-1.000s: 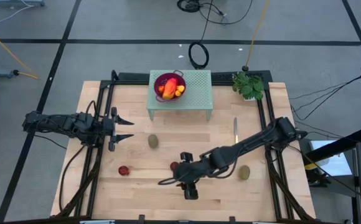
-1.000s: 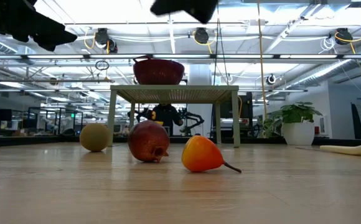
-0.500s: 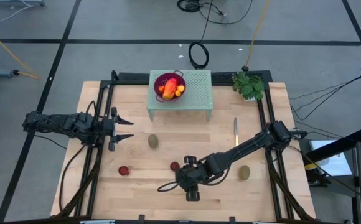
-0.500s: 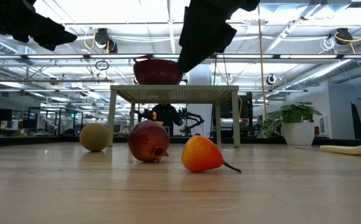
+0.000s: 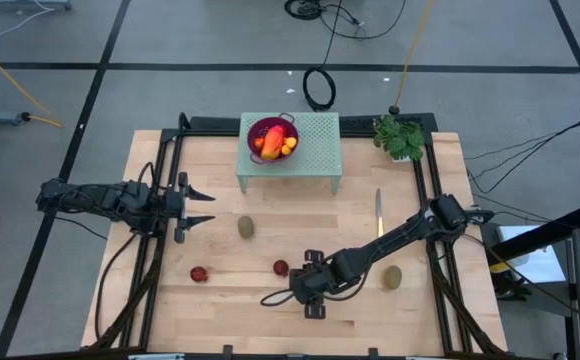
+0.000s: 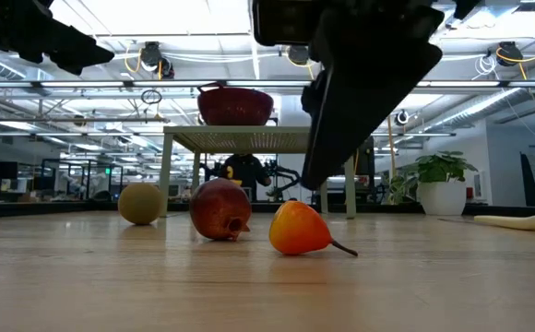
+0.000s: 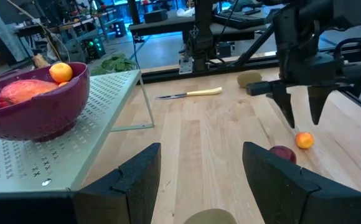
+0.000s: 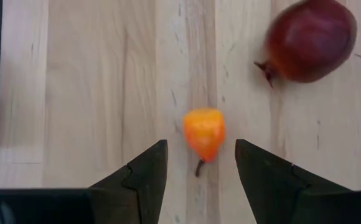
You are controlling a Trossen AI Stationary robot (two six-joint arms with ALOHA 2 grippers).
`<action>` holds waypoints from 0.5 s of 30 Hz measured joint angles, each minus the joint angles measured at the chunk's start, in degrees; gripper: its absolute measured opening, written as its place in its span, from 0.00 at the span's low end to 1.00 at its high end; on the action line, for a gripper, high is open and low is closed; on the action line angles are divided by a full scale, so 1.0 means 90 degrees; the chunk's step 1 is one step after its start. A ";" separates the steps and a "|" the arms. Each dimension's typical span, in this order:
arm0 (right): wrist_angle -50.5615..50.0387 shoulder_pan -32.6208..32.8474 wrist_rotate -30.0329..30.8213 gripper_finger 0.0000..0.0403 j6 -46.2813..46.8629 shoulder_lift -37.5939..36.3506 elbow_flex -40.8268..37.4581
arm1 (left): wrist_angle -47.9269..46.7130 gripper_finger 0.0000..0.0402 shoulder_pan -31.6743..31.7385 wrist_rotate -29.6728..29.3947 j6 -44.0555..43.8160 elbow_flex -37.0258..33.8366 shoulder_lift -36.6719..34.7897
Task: Pick & Place Fruit
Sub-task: Put the pear into the violet strainer bowl on the shelf
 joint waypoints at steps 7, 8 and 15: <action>0.0523 -0.0010 0.0138 0.45 -0.0013 -0.0002 -0.0264 | 0.0002 0.57 0.0000 0.0000 0.0000 0.0000 -0.0001; 0.0568 -0.0012 0.0148 0.45 -0.0013 -0.0002 -0.0302 | 0.0002 0.57 0.0000 0.0000 0.0000 0.0000 -0.0002; 0.0712 -0.0013 0.0150 0.45 -0.0015 -0.0002 -0.0427 | 0.0002 0.57 0.0000 -0.0002 -0.0002 0.0000 -0.0001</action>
